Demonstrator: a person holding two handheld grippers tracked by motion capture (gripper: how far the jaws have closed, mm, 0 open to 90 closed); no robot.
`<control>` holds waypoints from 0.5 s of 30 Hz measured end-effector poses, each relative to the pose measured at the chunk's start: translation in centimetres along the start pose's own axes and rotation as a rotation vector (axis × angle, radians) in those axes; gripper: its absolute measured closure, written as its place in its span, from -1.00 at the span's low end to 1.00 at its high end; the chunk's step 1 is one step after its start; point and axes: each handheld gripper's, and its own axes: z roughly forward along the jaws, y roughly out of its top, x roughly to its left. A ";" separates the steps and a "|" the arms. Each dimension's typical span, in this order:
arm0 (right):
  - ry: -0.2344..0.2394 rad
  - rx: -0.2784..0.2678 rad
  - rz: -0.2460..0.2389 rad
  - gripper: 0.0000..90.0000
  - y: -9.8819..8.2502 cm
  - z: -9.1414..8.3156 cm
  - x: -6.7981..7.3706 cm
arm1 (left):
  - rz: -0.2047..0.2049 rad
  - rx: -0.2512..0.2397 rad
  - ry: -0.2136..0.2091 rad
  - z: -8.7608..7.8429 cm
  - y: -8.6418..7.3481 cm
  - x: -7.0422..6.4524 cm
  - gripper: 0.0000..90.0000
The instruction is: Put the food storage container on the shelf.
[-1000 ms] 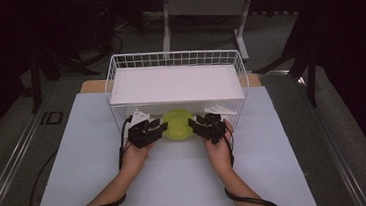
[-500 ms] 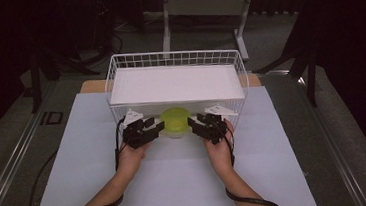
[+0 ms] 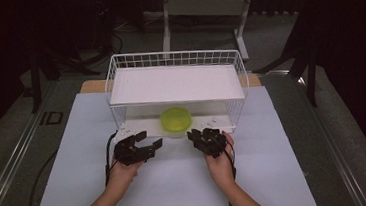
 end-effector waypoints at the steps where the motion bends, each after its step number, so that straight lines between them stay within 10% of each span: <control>1: 0.002 0.015 -0.006 0.83 -0.1 0.2 0.1 | -0.007 0.012 0.001 0.0 -0.4 -0.2 -0.54; 15: 0.015 0.060 -0.001 1.00 -0.4 2.4 1.5 | 0.071 0.011 -0.034 -3.3 -2.8 -3.5 -0.96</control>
